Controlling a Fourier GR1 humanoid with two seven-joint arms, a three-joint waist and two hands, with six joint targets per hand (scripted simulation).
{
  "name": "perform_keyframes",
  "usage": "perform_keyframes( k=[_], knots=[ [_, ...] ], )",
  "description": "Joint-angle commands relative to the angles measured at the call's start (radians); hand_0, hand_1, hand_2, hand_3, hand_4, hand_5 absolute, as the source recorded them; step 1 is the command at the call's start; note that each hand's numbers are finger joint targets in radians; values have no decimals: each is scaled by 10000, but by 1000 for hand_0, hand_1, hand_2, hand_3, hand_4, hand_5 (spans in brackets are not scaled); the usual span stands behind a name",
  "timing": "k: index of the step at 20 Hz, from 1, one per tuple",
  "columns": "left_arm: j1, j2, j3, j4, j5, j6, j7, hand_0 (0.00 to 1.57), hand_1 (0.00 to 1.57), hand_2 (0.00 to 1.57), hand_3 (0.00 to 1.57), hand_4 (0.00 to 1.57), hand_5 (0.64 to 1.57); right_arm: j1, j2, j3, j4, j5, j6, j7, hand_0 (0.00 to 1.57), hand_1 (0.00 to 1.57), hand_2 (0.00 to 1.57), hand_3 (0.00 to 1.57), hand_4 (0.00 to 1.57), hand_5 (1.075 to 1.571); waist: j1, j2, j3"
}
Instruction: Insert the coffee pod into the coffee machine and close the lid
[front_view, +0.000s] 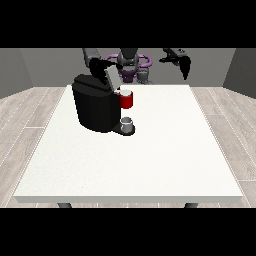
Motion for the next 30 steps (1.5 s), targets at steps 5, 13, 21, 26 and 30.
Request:
perform_keyframes(
  k=[5, 13, 21, 26, 30],
  knots=[
    [278, 137, 80, 545, -176, 211, -799, 0, 0, 0, 0, 0, 1571, -379, 365, 355, 226, 291, -36, 346, 0, 0, 0, 0, 182, 1571, -220, 98, 40],
    [-193, 399, 190, 665, -59, 211, -318, 0, 0, 0, 0, 169, 1571, -1394, 146, 721, 118, 716, -21, 844, 0, 0, 0, 0, 173, 1571, 97, 178, 40],
    [-241, 337, 173, 946, 224, 56, -683, 0, 0, 0, 0, 0, 1571, -1705, 780, 918, 259, 1078, -527, 860, 0, 0, 0, 0, 73, 1571, 83, 237, 41],
    [-135, 140, -70, 634, 83, 252, -709, 0, 0, 0, 0, 182, 1571, -1452, 983, 973, -25, 736, 83, 202, 0, 0, 0, 0, 132, 1571, -83, -224, 43],
    [664, -11, -104, 904, -14, 230, -1322, 0, 0, 0, 0, 145, 1571, 1061, 1581, 2324, -758, 197, -267, -1137, 0, 0, 0, 0, 275, 1571, -548, -944, 44]
  ],
)
